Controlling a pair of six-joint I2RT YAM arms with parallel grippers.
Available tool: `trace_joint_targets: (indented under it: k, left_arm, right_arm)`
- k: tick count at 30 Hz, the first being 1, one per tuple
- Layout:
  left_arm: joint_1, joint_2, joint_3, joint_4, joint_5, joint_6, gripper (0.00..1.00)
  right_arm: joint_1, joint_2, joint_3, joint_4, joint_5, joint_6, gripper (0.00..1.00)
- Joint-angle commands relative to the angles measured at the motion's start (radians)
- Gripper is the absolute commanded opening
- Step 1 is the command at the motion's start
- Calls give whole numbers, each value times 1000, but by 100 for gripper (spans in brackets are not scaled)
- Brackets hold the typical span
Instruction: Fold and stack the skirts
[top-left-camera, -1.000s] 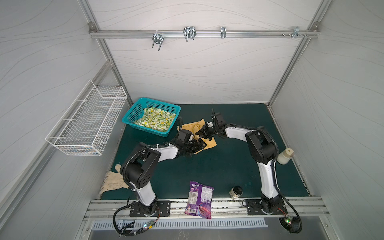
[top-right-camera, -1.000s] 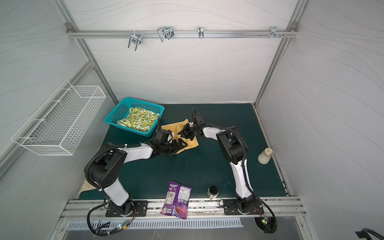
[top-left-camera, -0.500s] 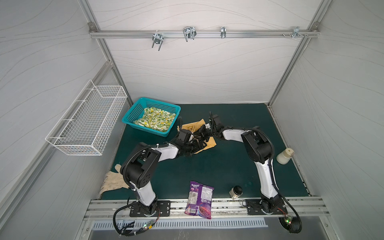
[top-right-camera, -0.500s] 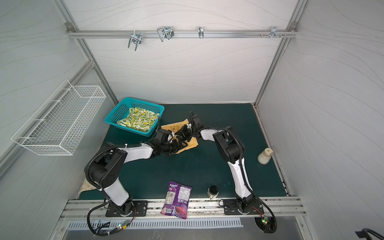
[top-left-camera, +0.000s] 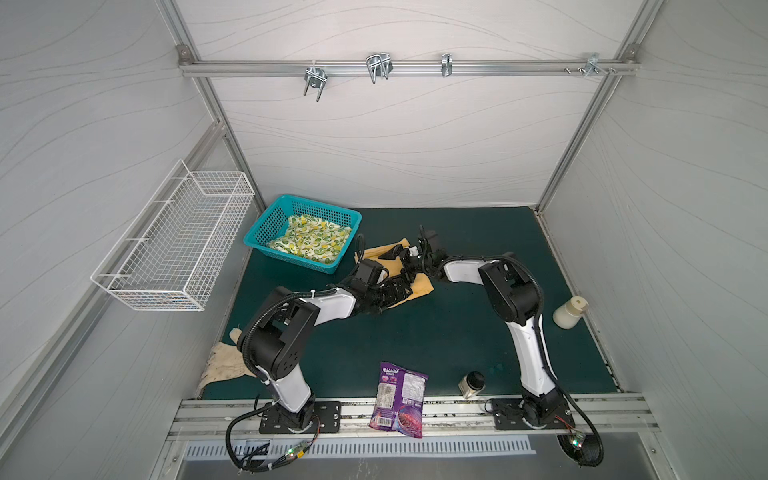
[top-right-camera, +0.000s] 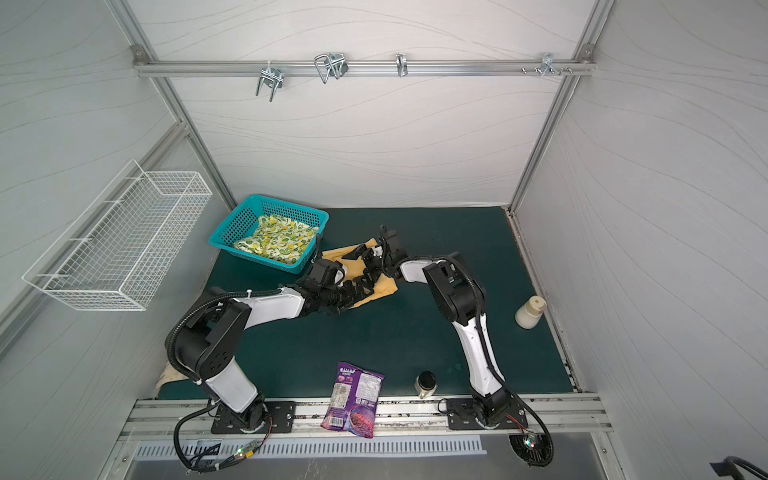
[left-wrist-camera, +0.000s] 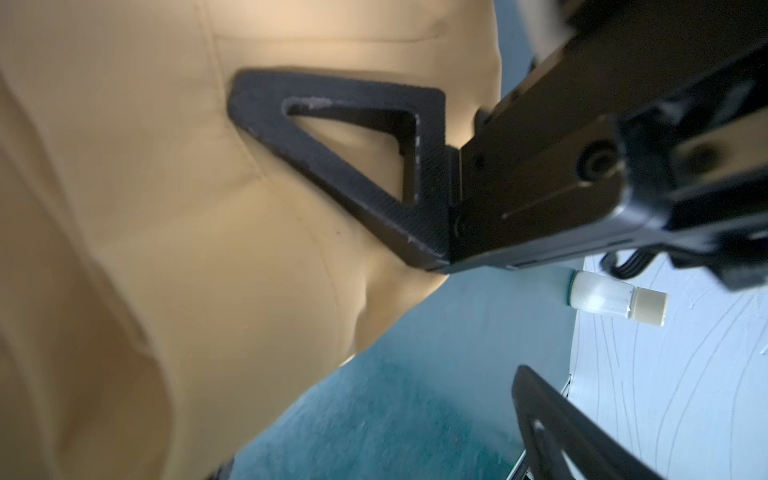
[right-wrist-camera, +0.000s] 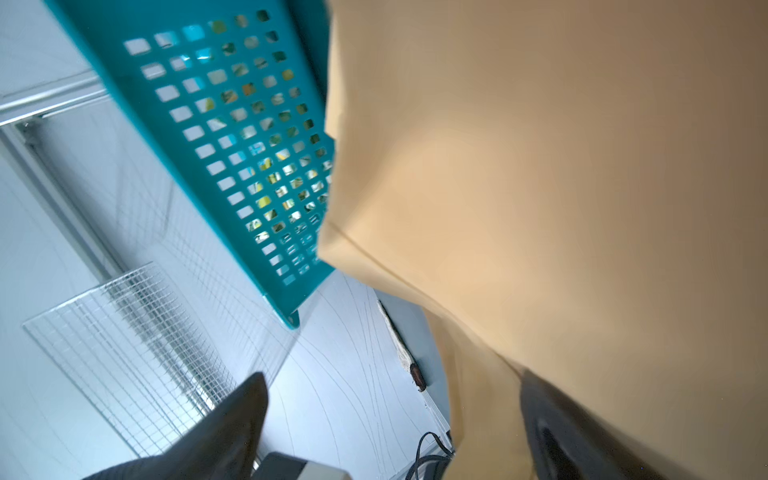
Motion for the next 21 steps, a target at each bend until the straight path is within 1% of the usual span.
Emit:
trace_joint_targets:
  k: [1,5,10,13,16,19,21]
  left_arm:
    - [-1,-20,-33,-124,-46,19,99]
    - [7,-65,-39,-148,-43,23,99]
    - [13,-176,-16,-223,-42,29,99]
    - [15,-244,38,-301,-48,46,99]
    - [19,-287,103,-353,-53,51,99]
    - [31,-279,167,-374,-56,47,99]
    - [41,-244,206,-368,-43,42,99]
  right_arm:
    - [13,6,10,42,6,63,99]
    - [13,-40,47,14,13,51,99]
    - [-4,-90,139,-117,-5,-39,99]
    - [-28,-106,199,-224,-29,-127,99]
    - [-59,-111,260,-364,-34,-242,99]
    - [-91,-81,353,-515,-46,-368,99]
    - [-113,-60,399,-597,-42,-437,99]
